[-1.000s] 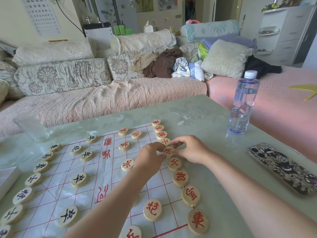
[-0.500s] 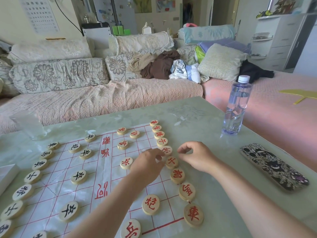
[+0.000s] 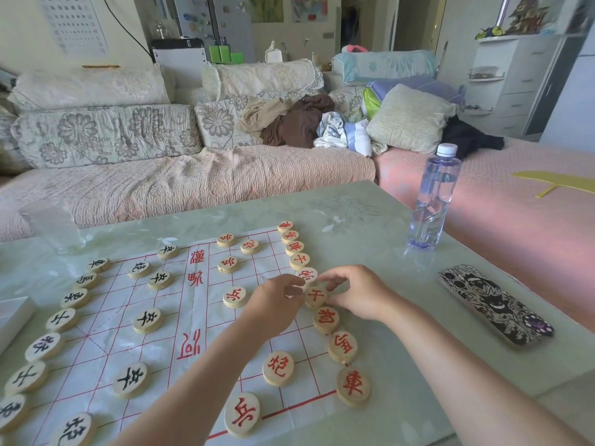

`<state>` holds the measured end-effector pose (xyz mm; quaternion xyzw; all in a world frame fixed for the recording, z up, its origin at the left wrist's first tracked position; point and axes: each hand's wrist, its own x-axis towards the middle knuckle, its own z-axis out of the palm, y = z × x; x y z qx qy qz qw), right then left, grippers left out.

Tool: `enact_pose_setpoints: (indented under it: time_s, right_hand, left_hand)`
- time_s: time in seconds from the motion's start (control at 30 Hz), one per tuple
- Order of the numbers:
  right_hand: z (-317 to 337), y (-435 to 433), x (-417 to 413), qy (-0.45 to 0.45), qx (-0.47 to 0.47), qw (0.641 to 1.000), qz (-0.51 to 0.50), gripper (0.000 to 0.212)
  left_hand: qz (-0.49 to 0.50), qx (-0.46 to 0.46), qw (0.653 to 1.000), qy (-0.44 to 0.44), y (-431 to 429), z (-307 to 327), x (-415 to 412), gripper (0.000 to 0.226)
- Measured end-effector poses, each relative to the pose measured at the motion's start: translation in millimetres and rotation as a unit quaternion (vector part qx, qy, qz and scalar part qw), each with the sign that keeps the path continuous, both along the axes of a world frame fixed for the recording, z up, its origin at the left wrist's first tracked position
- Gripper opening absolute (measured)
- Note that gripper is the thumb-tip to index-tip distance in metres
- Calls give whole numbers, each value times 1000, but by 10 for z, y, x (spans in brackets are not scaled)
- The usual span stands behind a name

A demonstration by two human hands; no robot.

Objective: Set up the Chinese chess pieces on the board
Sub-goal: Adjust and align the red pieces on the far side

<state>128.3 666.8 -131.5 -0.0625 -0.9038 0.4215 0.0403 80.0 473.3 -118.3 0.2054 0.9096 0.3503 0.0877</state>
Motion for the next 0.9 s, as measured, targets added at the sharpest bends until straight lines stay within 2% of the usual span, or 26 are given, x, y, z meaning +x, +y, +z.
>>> enact_pose_setpoints:
  time_s: [0.17, 0.4, 0.53, 0.7, 0.9]
  right_hand:
    - [-10, -2, 19, 21, 7, 1000, -4, 36]
    - [23, -5, 14, 12, 10, 1000, 3, 29]
    - [18, -30, 15, 17, 10, 1000, 9, 33]
    - [14, -9, -4, 17, 16, 1000, 17, 41]
    - [-35, 9, -42, 18, 16, 999, 25, 39]
  left_hand:
    - [18, -31, 998, 43, -25, 4, 22, 23]
    - [-14, -17, 1000, 2, -6, 22, -3, 30]
    - [-8, -31, 999, 14, 13, -13, 20, 24]
    - [1, -4, 1000, 8, 28, -5, -9, 26]
    - [6, -14, 1000, 4, 48, -6, 9, 27]
